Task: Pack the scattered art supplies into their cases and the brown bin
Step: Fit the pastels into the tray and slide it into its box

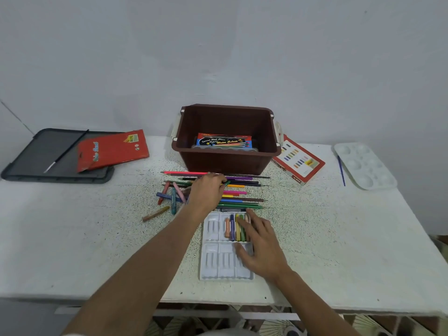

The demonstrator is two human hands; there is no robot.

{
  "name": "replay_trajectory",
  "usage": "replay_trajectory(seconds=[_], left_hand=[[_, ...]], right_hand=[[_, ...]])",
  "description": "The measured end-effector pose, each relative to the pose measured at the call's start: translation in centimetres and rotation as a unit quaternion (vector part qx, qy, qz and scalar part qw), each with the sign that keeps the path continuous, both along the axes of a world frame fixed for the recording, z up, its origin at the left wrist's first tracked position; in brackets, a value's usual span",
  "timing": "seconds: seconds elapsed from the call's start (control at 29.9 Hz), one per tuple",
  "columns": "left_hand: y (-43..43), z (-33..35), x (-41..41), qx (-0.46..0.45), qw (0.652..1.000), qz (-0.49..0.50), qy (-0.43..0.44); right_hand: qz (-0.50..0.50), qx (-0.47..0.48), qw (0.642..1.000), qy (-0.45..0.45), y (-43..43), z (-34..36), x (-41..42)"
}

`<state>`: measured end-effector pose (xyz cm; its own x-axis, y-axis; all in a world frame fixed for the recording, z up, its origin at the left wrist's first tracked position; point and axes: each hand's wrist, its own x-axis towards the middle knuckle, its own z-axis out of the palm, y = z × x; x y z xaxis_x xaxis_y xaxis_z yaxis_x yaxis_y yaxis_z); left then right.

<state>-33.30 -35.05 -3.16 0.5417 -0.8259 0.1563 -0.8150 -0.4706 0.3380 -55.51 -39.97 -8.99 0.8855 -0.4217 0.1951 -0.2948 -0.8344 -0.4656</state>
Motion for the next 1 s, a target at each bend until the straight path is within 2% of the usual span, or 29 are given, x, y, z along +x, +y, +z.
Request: replay_trajectory(seconds=[0.2,0.37,0.47,0.6,0.77,0.87,1.0], left_hand=[[-0.3,-1.2,0.0,0.032,0.999,0.01,0.011],[0.5,-0.9,-0.4,-0.037,0.999,0.017,0.031],[1.7,-0.3,-1.2,-0.093,0.988,0.024,0.117],[4.1,-0.1,-3.2,-0.146,0.958,0.027,0.247],[6.8,-0.3,-5.7,-0.172,0.931,0.065,0.317],[7.9,-1.0,-6.7,-0.14,0.933,0.072,0.323],[8.4,-1.9,-6.9,-0.114,0.951,0.058,0.28]], right_hand=[[-0.001,0.009,1.0,-0.012,-0.2,0.0,0.0],[0.0,0.008,1.0,-0.014,-0.4,-0.3,-0.1],[0.002,0.003,1.0,-0.016,-0.3,-0.4,-0.1],[-0.002,-0.003,1.0,-0.018,-0.3,-0.3,0.0],[-0.001,-0.006,1.0,-0.016,-0.2,-0.3,-0.1],[-0.003,-0.007,1.0,-0.015,-0.2,-0.4,0.0],[-0.003,-0.007,1.0,-0.016,-0.2,-0.6,0.0]])
